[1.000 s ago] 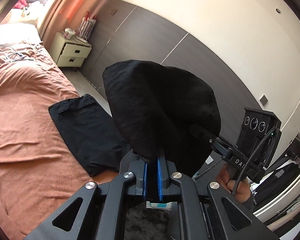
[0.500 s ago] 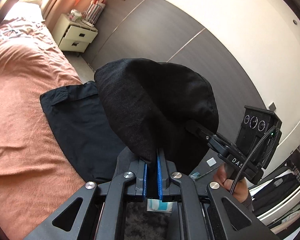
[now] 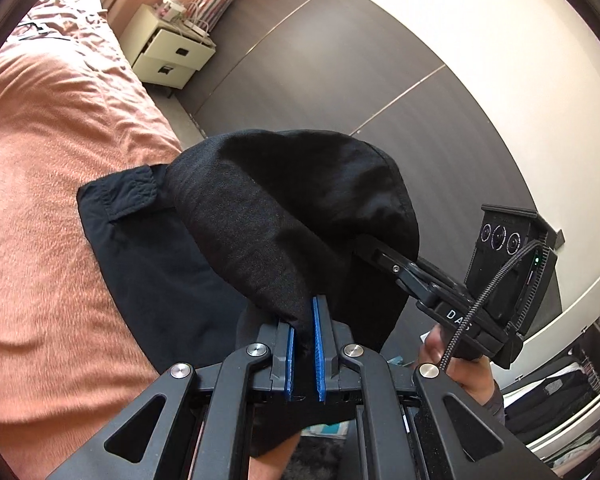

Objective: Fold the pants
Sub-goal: 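Carry the black pants bundle with both grippers toward the bed corner, then lower the bundle onto the bed and open both grippers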

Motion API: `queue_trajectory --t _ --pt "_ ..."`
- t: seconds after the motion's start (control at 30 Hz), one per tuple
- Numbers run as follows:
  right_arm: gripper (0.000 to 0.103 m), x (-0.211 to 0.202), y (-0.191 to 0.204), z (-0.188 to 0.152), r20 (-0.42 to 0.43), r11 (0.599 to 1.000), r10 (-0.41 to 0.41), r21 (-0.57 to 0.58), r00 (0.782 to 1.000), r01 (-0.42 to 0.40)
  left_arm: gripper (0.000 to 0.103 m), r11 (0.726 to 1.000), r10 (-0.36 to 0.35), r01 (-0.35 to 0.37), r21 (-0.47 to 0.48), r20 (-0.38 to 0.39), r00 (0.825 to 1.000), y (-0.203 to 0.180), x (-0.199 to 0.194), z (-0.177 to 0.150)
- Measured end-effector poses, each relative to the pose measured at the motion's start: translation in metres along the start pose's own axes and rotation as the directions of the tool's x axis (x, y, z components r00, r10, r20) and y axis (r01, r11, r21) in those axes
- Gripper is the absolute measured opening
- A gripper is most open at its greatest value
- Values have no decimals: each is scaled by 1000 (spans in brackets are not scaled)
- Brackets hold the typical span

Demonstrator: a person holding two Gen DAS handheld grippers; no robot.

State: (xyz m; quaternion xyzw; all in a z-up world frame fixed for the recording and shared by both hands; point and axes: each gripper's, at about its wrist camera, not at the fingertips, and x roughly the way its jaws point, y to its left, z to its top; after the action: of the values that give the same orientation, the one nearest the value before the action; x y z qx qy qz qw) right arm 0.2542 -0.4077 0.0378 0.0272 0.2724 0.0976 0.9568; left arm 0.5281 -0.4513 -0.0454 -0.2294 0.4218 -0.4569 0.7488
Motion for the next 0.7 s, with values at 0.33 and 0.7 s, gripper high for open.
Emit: queue_trajectory --t 0.33,0.7 --pt "45 53 -7 2 -186 979 -187 47 965 199 35 989 117 -123 -83 -70 991 60 31 11" --pt "45 -23 -8 -31 -111 969 -133 195 985 153 40 979 109 -120 -165 -74 991 101 45 28"
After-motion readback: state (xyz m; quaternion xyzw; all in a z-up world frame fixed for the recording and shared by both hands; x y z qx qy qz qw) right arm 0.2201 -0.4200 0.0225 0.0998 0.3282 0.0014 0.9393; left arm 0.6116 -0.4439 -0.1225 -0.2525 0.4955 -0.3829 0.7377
